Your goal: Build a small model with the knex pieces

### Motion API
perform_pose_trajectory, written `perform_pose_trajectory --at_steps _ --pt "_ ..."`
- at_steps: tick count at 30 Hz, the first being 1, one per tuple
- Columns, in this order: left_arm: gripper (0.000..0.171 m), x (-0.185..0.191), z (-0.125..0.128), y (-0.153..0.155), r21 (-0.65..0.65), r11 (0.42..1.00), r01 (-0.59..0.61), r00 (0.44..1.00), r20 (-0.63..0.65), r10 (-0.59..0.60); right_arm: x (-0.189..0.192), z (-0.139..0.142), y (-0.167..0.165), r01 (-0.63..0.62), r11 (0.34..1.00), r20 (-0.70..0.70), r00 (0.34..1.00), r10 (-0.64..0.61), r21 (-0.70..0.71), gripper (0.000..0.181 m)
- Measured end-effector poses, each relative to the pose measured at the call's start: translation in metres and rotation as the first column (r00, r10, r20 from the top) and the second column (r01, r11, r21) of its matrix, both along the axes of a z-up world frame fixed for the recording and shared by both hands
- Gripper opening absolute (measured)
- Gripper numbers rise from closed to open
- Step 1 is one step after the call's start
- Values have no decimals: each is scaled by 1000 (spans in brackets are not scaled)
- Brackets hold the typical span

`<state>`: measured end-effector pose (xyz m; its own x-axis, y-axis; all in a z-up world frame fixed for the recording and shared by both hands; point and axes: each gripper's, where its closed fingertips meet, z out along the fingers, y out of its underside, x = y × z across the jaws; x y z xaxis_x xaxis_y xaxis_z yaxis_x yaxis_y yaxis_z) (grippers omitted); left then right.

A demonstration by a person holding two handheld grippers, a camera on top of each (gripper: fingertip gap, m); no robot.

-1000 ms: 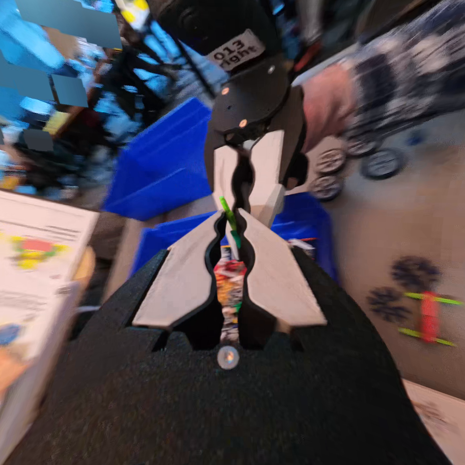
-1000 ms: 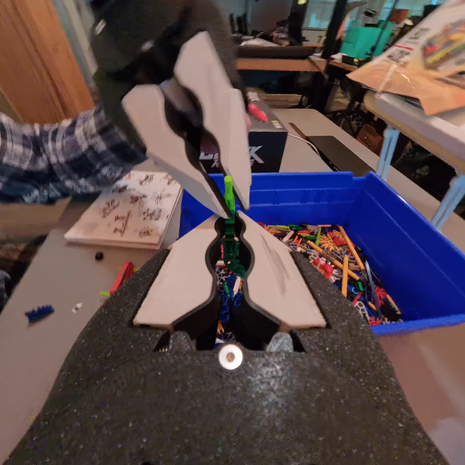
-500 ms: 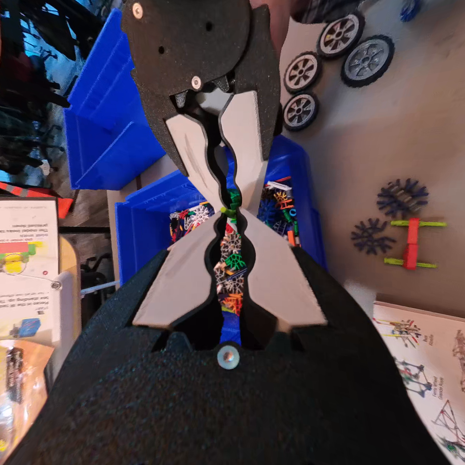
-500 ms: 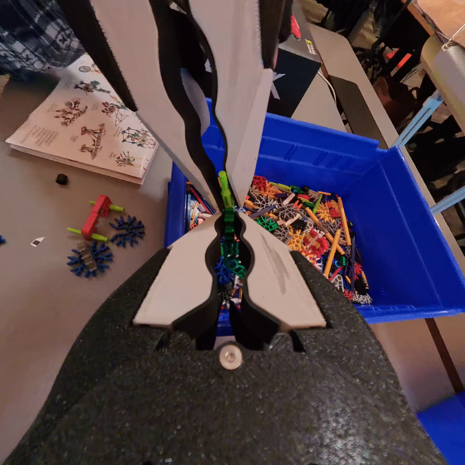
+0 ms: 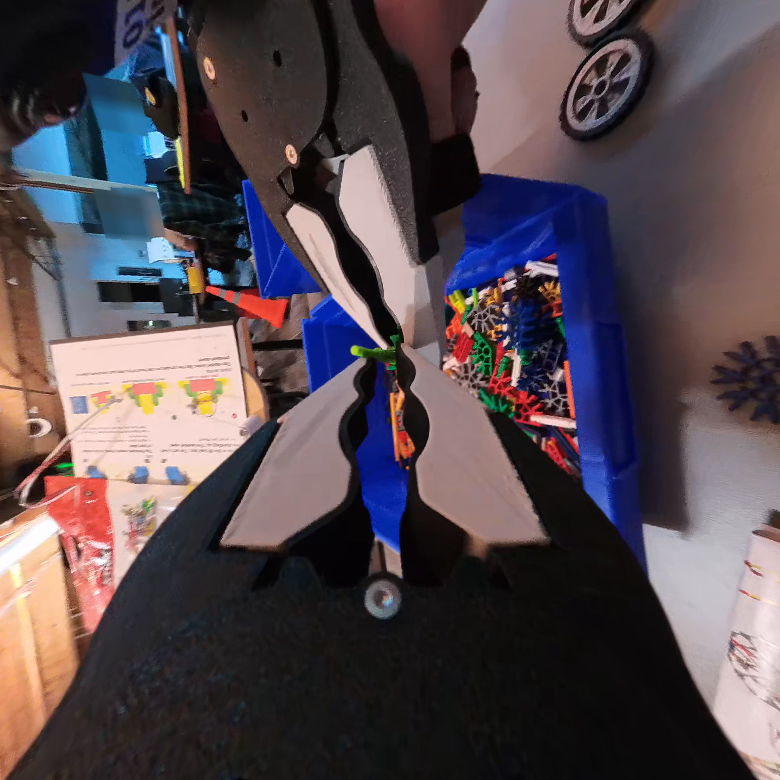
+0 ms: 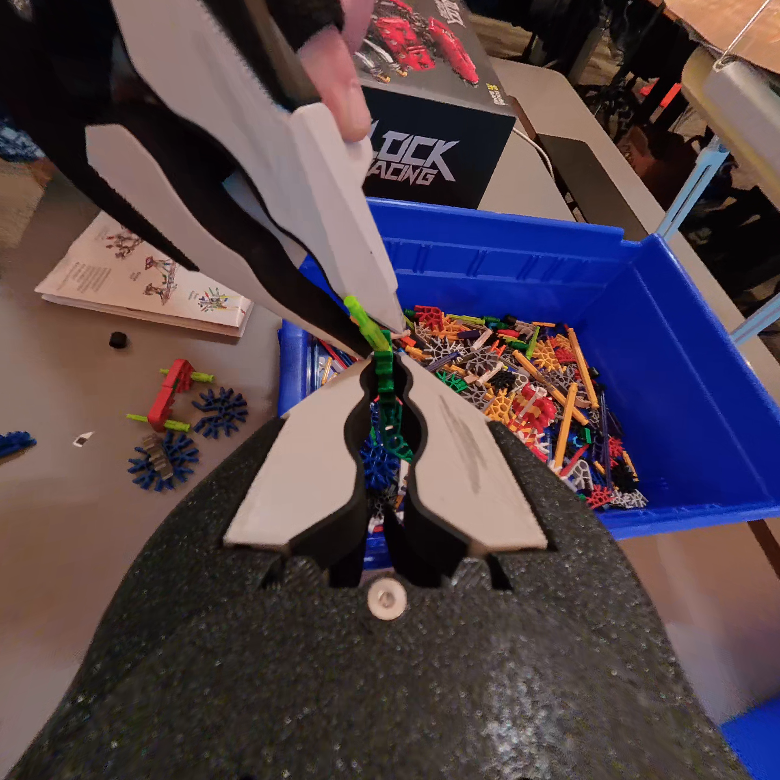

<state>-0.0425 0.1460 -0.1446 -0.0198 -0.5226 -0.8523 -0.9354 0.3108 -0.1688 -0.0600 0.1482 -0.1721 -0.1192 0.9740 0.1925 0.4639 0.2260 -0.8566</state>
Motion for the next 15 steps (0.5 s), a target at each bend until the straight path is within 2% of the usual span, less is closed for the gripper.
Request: perform_pose_trajectory --at_steps 4,6,7,8,11,13,15 --pt "6 -3 -2 1 61 998 -10 997 -80 15 -3 -3 -1 3 998 -1 1000 -3 -63 2" --pt "0 -14 0 10 163 986 -37 983 -171 65 -5 1 -6 -21 992 -26 1000 17 -127 3" --pt "0 -16 -7 11 135 990 -41 981 -181 65 -6 4 -8 -25 988 -41 999 19 -150 3" --pt "0 -17 -14 11 90 995 -43 984 -170 58 -6 3 -4 -3 989 -31 1000 -2 -145 3" --pt "0 -15 -14 13 64 997 -50 994 -93 56 -5 -4 3 33 990 -7 999 -34 -140 3" --pt "0 -12 -4 13 2 998 -63 998 25 63 -5 -6 6 47 993 10 999 -46 -107 3" --pt "17 -14 12 16 -41 994 -98 989 108 102 -6 -8 5 52 996 26 998 -50 -70 3"
